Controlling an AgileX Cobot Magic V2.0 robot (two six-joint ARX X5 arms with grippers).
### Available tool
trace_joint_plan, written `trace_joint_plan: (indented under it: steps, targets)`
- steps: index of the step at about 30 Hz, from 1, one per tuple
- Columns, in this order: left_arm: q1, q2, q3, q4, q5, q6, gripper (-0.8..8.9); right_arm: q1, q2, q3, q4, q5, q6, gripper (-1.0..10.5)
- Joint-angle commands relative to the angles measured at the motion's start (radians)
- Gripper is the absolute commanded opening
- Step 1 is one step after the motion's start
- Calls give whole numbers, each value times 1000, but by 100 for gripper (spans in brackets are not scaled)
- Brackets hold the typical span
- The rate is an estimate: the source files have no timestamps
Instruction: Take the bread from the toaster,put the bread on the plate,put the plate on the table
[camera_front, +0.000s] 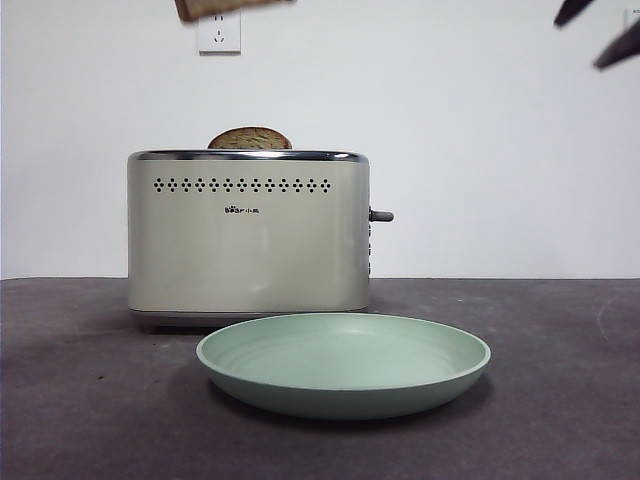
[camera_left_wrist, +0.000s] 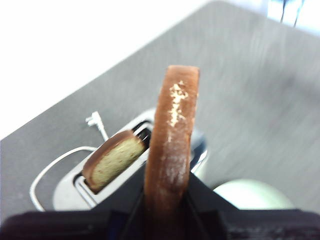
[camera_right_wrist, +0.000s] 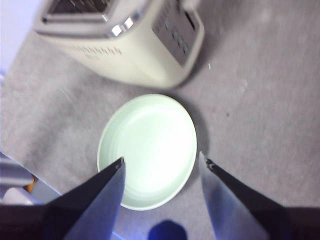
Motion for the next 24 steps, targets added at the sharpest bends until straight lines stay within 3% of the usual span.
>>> trace_joint_plan:
  steps: [1,5,10,19,24]
  targets:
    - [-2,-20,2,-19,10,-62,-8,3,51,3,-15,4,-31,252]
    - [-15,-54,-5,-47,48,-73,-8,23,127,-19,-14,5,-35,252]
    - [-45,-138,-119,26,78,-108,-9,58,209,-78,23,40,-39,252]
    - [-60,-462,-645,367,24,-269,-8,159,305,-182,185,58,0,252]
    - [-60,-647,-859,451,-43,-335,-9,216,379,-185,254,139,19,252]
